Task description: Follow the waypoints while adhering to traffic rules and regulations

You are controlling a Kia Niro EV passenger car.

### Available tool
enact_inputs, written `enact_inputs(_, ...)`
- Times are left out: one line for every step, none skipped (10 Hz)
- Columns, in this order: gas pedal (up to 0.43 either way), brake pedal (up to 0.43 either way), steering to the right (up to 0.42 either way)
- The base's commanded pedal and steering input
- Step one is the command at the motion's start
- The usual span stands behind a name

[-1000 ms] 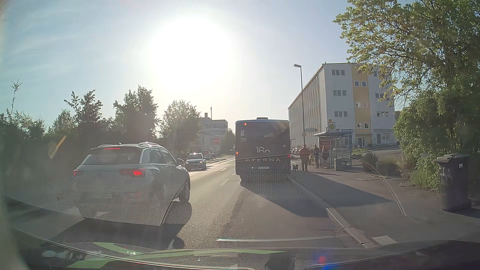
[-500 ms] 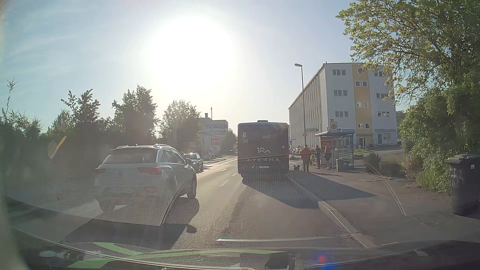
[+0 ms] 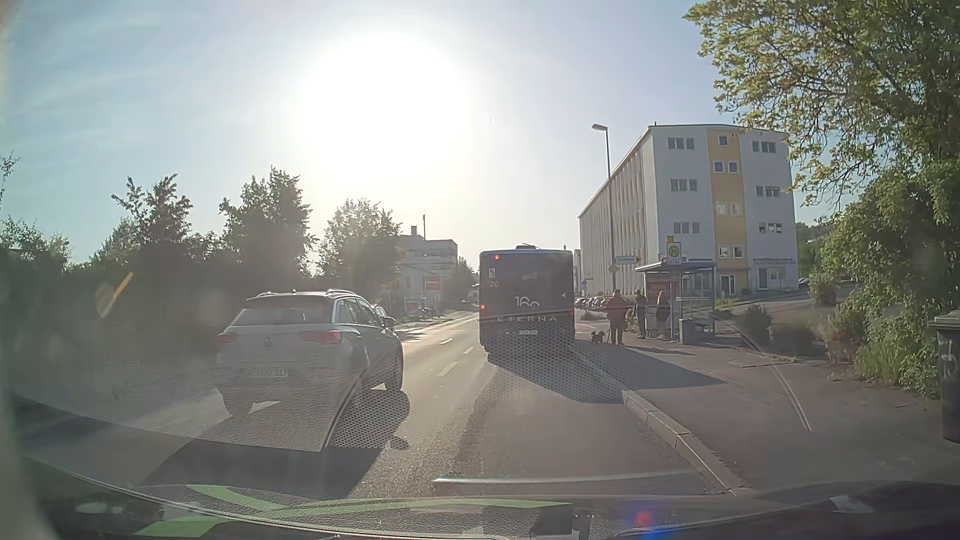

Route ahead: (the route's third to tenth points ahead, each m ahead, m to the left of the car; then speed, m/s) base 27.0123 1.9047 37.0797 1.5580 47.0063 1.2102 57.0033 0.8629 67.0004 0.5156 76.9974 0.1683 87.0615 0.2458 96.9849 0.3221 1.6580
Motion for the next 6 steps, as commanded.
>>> enact_inputs(0.15, 0.0, -0.015)
enact_inputs(0.15, 0.0, -0.014)
enact_inputs(0.15, 0.0, -0.014)
enact_inputs(0.15, 0.0, -0.014)
enact_inputs(0.15, 0.0, -0.014)
enact_inputs(0.15, 0.0, -0.014)
